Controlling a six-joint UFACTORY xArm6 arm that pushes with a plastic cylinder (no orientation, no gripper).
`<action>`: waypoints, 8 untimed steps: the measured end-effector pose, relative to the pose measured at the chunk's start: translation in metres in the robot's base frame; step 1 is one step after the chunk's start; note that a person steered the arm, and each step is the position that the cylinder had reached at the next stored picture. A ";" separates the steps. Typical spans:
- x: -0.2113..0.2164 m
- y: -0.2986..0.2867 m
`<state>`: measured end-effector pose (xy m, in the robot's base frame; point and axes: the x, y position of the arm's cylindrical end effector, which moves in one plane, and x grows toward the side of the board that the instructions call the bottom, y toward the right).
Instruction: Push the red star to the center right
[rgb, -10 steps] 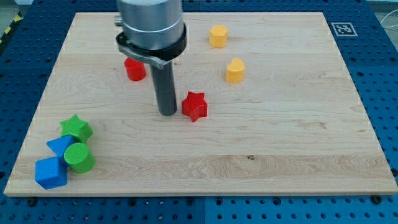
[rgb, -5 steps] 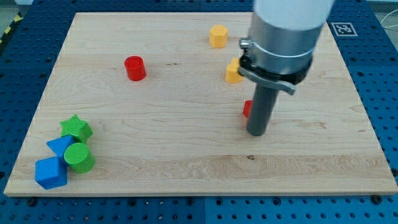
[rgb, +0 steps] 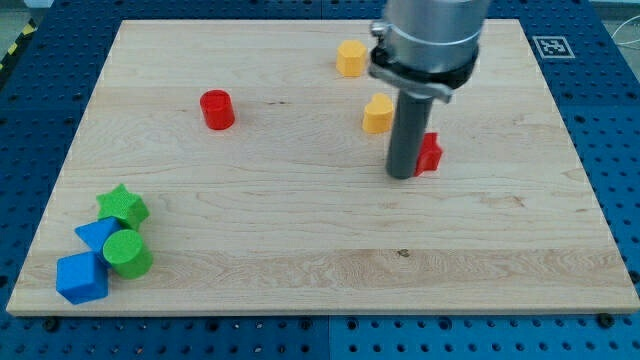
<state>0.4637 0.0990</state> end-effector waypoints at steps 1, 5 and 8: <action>-0.013 0.048; -0.100 0.052; -0.127 0.104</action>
<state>0.3363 0.2026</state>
